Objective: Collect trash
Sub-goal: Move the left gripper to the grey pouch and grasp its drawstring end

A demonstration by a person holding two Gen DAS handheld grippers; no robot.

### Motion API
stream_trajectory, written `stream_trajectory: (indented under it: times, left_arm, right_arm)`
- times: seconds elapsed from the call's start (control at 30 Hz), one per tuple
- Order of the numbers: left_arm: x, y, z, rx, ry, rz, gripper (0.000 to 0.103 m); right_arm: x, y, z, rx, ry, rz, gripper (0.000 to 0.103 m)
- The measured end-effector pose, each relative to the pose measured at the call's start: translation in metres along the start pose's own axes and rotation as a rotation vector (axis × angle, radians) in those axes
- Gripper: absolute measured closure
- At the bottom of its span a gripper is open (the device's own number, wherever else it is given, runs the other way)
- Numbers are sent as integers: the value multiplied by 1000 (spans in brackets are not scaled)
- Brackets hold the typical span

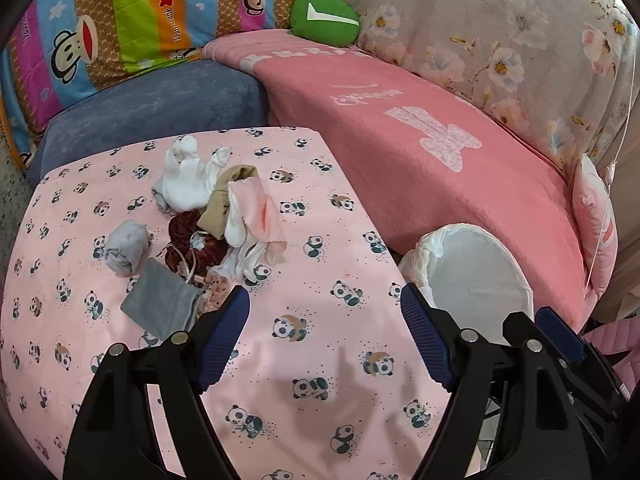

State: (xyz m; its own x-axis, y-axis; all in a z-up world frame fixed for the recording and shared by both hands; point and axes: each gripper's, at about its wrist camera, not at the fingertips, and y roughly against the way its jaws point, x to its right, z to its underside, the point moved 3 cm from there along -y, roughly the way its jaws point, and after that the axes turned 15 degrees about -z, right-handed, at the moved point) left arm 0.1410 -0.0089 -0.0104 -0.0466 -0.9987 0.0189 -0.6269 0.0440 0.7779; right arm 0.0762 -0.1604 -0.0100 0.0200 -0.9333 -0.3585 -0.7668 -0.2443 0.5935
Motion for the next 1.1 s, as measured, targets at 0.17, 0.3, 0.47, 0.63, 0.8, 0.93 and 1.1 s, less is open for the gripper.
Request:
stream_trajectory:
  times: [0.17,0.3,0.47,0.63,0.8,0.93,1.1]
  left_arm:
    - [-20,-5,4,-10,24,-17,29]
    - [-38,-11,9,-26,45,-32,29]
    - [-61,-21,16,-45,68,-56,29]
    - [-85,-35,23,-70,87,-73,29]
    - [-100,-54,35,-109,80,-83,29]
    - [-102,-69,43,-127,52,-82,31]
    - [-104,-86,45,-154,36,-71,42]
  right_arm:
    - [-17,-9,3,-21,24,-12,44]
    - [-30,-19,5,-39,42,-20,44]
    - [-46,-33,10,-65,62,-31,44]
    - [-62,-50,15,-90,80,-42,44]
    - [-73,-69,21,-122,90,-52,44]
    - [-78,-84,26,-148,86,-61,44]
    - [-83,-102,31,-176,88,-61,44]
